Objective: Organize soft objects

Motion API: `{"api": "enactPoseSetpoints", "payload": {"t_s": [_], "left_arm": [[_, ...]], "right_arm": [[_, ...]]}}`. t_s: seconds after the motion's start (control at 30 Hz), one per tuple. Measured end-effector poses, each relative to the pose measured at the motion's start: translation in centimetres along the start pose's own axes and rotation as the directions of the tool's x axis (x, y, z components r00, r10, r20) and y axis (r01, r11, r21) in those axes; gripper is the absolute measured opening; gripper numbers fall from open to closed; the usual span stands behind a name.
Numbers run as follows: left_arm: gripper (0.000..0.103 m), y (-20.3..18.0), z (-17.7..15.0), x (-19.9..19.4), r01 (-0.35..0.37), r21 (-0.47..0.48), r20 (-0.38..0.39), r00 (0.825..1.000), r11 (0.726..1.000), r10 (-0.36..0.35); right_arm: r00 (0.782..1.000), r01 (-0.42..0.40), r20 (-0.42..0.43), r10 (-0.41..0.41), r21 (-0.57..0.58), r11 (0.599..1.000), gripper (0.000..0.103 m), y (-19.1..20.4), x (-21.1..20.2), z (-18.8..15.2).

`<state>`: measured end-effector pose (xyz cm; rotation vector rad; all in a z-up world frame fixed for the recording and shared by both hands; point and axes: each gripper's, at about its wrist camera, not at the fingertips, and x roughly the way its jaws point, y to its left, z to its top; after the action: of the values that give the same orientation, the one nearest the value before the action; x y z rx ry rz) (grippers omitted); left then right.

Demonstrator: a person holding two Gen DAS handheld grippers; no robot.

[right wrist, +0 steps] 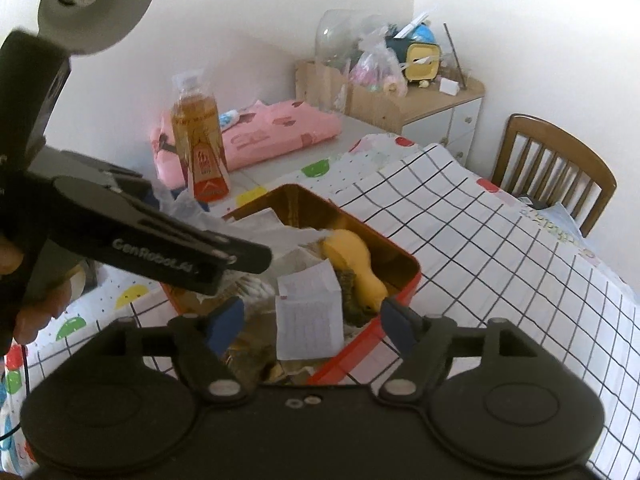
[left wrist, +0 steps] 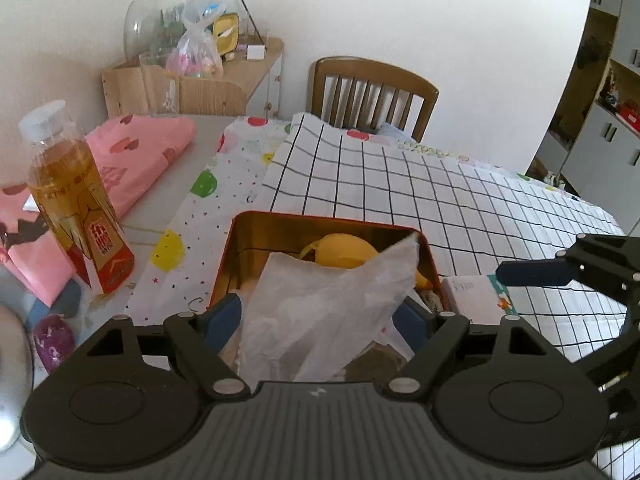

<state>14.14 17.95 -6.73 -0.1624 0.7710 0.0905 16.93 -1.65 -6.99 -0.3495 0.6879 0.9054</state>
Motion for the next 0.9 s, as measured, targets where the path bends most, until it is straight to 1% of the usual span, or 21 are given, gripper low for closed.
{"api": "enactPoseSetpoints", "payload": {"t_s": [0.13, 0.2, 0.23, 0.33, 0.5, 0.6, 0.73, 0.8, 0.9], "left_arm": [[0.083, -0.4, -0.1, -1.0, 0.000, 0.023, 0.015, 1.000, 1.000, 0.000], [0.086, -0.7, -0.2, -1.5, -0.005, 0.034, 0.025, 1.000, 0.999, 0.004], [0.089, -0.8, -0.2, -1.8, -0.005, 0.041, 0.032, 0.999, 0.999, 0.004], [0.089, -1.1, -0.3, -2.5, 0.003, 0.051, 0.045, 0.999, 0.999, -0.005], [0.090, -1.7, -0.8, -4.3, 0.018, 0.072, 0.081, 0.996, 0.997, -0.024], [0.090, -2.6, -1.1, -5.6, 0.001, 0.107, 0.115, 0.993, 0.994, -0.014], [0.099, -4.1, -1.5, -7.4, -0.017, 0.166, 0.159, 0.987, 0.986, -0.010], [0.099, -4.8, -1.9, -8.5, -0.012, 0.187, 0.181, 0.983, 0.982, -0.023], [0.099, -5.5, -2.3, -9.7, 0.007, 0.196, 0.192, 0.980, 0.981, -0.046]], "right_arm": [[1.000, -0.001, 0.019, 0.001, 0.030, 1.000, 0.085, -0.4, -1.4, -0.2], [1.000, -0.003, 0.027, 0.002, 0.044, 0.999, 0.087, -0.6, -2.1, -0.3], [0.999, 0.001, 0.032, -0.002, 0.048, 0.999, 0.089, -0.6, -2.4, -0.3], [0.999, 0.008, 0.044, -0.010, 0.052, 0.999, 0.094, -0.6, -3.6, -0.7], [0.996, 0.043, 0.075, -0.046, 0.047, 0.998, 0.094, -0.5, -6.0, -1.5], [0.993, 0.052, 0.100, -0.057, 0.055, 0.997, 0.094, -0.4, -7.7, -2.0], [0.986, 0.076, 0.143, -0.087, 0.076, 0.994, 0.094, -0.4, -10.0, -2.8], [0.982, 0.081, 0.160, -0.096, 0.096, 0.992, 0.094, -0.4, -11.0, -3.1], [0.977, 0.087, 0.183, -0.109, 0.125, 0.988, 0.095, -0.4, -12.6, -3.9]]}}
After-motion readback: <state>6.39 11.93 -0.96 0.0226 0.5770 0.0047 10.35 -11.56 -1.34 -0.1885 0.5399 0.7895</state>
